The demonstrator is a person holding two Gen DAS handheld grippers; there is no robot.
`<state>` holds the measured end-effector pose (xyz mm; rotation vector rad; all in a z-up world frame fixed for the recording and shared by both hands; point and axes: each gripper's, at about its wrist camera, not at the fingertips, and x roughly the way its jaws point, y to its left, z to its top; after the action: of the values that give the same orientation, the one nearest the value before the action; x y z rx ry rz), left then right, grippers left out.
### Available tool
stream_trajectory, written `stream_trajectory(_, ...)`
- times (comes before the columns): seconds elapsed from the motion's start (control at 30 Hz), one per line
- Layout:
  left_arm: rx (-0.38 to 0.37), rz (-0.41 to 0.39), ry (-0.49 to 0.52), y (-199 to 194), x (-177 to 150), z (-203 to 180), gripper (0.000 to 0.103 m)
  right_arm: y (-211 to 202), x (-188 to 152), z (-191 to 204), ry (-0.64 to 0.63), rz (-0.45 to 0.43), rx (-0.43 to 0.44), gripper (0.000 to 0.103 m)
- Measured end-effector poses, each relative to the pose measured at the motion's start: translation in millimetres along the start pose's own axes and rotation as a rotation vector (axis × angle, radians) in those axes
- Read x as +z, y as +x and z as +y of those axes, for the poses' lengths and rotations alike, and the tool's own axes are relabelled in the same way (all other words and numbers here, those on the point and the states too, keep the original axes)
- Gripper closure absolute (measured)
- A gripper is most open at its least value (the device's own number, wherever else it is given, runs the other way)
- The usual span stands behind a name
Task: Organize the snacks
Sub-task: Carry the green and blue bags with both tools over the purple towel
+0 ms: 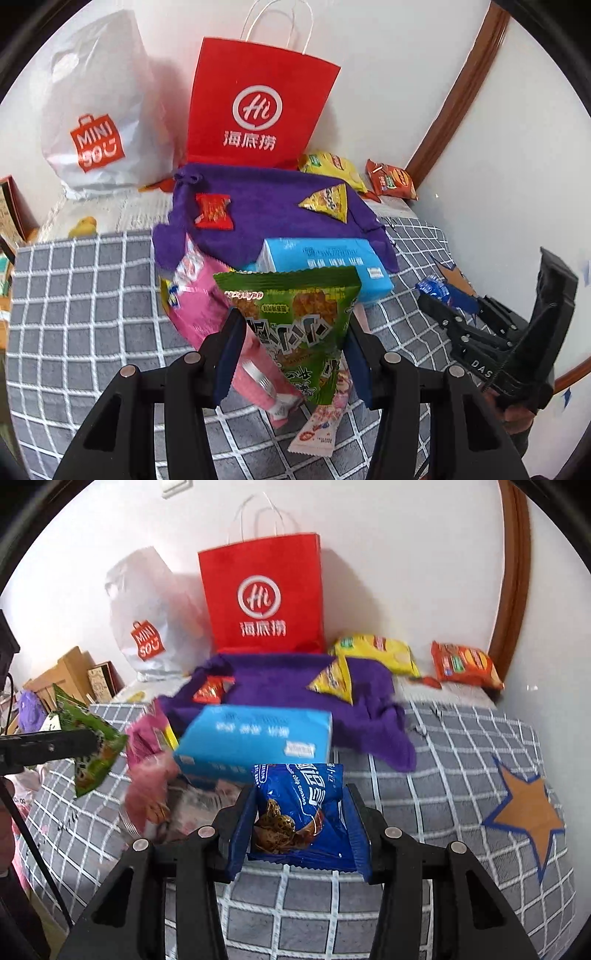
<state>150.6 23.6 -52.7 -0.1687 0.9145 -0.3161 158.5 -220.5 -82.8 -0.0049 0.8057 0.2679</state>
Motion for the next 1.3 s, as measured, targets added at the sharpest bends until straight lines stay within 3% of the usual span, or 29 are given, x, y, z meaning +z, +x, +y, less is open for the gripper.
stream_trajectory(0.33, 0.027, -0.029, 0.042, -5, 44, -4, 0.054, 6, 54, 0, 0.022, -0.047, 0.043, 0.057)
stream_trajectory(0.8, 0.031, -0.019, 0.043, 36, 109, 11, 0.054, 64, 126, -10, 0.046, -0.040, 0.077, 0.056)
stream_trajectory(1.13, 0.049, 0.017, 0.019, 79, 133, 37, 0.054, 117, 148, -20, 0.020, 0.025, 0.069, 0.057)
stream_trajectory(1.3, 0.053, 0.048, 0.001, 105, 136, 50, 0.054, 141, 148, -24, 0.022, 0.055, 0.123, 0.056)
